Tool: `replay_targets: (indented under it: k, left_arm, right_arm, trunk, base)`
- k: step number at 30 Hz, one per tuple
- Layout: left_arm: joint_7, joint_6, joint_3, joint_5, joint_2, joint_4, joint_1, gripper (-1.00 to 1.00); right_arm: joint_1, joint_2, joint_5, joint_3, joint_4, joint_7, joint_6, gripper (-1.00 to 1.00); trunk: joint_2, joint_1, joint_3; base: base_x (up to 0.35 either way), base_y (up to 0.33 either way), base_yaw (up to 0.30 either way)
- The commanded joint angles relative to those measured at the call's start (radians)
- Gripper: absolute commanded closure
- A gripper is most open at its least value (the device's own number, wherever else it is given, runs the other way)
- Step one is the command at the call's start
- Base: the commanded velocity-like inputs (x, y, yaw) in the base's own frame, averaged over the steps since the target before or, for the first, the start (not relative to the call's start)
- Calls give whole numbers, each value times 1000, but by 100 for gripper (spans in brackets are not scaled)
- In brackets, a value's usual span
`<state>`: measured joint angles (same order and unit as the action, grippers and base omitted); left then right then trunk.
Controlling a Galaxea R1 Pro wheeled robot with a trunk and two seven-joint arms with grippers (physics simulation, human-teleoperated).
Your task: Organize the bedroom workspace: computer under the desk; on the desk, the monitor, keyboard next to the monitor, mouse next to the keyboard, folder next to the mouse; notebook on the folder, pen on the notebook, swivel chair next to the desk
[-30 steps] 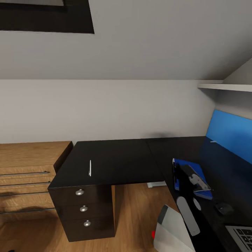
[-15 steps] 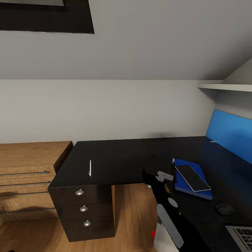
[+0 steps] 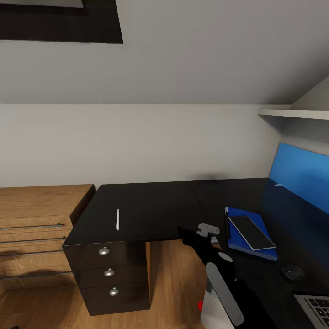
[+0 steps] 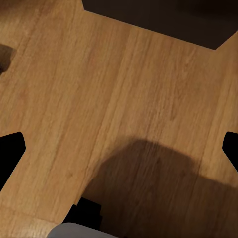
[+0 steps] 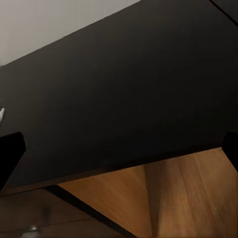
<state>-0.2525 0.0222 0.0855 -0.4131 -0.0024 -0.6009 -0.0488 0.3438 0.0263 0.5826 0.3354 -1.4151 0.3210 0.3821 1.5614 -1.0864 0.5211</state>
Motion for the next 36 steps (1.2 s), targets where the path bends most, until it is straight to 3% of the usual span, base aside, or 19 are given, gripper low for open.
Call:
replay_targets:
  k: [1, 7, 13, 21, 26, 36]
  left_arm:
    - [-8, 2, 6, -7, 1, -2, 0, -100]
    - [-8, 1, 5, -7, 1, -3, 0, -100]
    - [-9, 2, 4, -6, 1, -3, 0, -100]
    - [-10, 2, 3, -6, 0, -3, 0, -100]
    - [-11, 1, 3, -6, 1, -3, 0, -100]
    - [-11, 1, 0, -6, 2, -3, 0, -100]
  right_arm:
    - [-1, 1, 13, 1, -5, 9, 3, -100]
    - [-5, 6, 12, 7, -7, 11, 1, -100]
    - [-5, 10, 10, 17, 15, 12, -2, -100]
    - [-5, 13, 10, 73, 22, 15, -3, -100]
    - [-5, 12, 9, 137, 20, 12, -4, -100]
    - [-5, 16, 18, 192, 16, 10, -7, -100]
  trunk:
    - [1, 0, 1]
    - [1, 0, 2]
    - [-41, 23, -12]
    - [-97, 54, -30]
    - [-132, 73, -45]
    - [-202, 111, -76]
  base:
    - [0, 0, 0]
    - [0, 0, 25]
    - [0, 0, 188]
    - [0, 0, 184]
    - [0, 0, 31]
    - [0, 0, 1]
